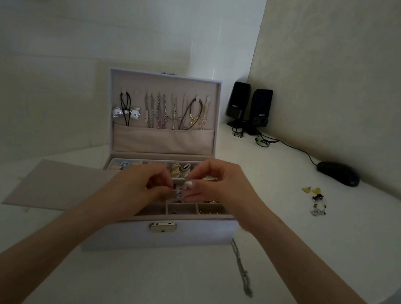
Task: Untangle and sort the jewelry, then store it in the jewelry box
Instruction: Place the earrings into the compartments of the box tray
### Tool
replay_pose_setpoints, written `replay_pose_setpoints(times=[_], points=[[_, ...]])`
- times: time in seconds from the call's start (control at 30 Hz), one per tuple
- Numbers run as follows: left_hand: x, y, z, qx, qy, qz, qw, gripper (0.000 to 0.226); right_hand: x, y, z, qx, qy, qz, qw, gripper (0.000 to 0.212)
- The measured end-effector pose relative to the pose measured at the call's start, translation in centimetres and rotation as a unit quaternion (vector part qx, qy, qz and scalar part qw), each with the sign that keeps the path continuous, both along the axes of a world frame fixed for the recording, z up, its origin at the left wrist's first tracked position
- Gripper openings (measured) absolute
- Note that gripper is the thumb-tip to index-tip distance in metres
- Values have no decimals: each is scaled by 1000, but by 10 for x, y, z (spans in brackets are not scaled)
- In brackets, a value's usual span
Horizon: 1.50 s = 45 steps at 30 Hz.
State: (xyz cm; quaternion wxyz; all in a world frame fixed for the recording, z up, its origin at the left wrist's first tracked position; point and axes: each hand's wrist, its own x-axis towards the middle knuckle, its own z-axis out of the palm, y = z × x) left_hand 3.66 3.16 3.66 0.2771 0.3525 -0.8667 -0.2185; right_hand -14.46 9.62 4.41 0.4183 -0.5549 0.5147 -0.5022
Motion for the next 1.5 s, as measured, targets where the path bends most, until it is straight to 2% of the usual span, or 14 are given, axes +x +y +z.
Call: replay_pose_setpoints(times=[0.07,0.1,0.23,0.37,0.47,0.6,0.7,0.87,0.93,1.03,1.1,1.23,1.37,1.5], points=[[1,0,-2,1,-6,-2,1000,26,1,0,-3,4,3,8,1000,11],[1,0,-2,1,-13,-3,1000,27,1,-1,-4,-1,36,0,999,11],[0,0,-4,-2,-39,-7,999,28,-5,0,-4,-17,264,-21,964,14],[-1,2,-3,-2,-54,-27,998,33,-9,4,-1,-10,326,10,945,6],[-2,3,-3,-11,-45,-40,998,38,-10,3,-2,-31,380,28,924,8],[-1,5,-1,-8,-89,-49,995,38,-5,-1,-7,-50,449,0,892,6],[-2,7,-1,-13,-115,-50,992,36,-1,-2,-11,-61,444,-30,894,7],[-15,10,4,-39,-64,-26,997,23,-19,2,-6,-66,351,-94,929,10],[-29,14,7,-30,-47,-19,998,16,-37,7,-4,-75,327,-144,931,6],[-66,26,9,-34,-35,-11,999,6,-76,14,-7,-63,327,-228,915,4],[-100,31,9,-33,-43,-25,998,7,-107,17,-13,-35,323,-277,904,5],[-176,30,6,27,-80,-73,994,17,-170,18,-29,0,330,-340,880,10],[-251,12,-8,48,-133,-111,984,29,-221,14,-39,36,351,-393,849,17],[-308,-8,-21,75,-182,-153,969,41,-257,-1,-54,123,358,-409,830,22]])
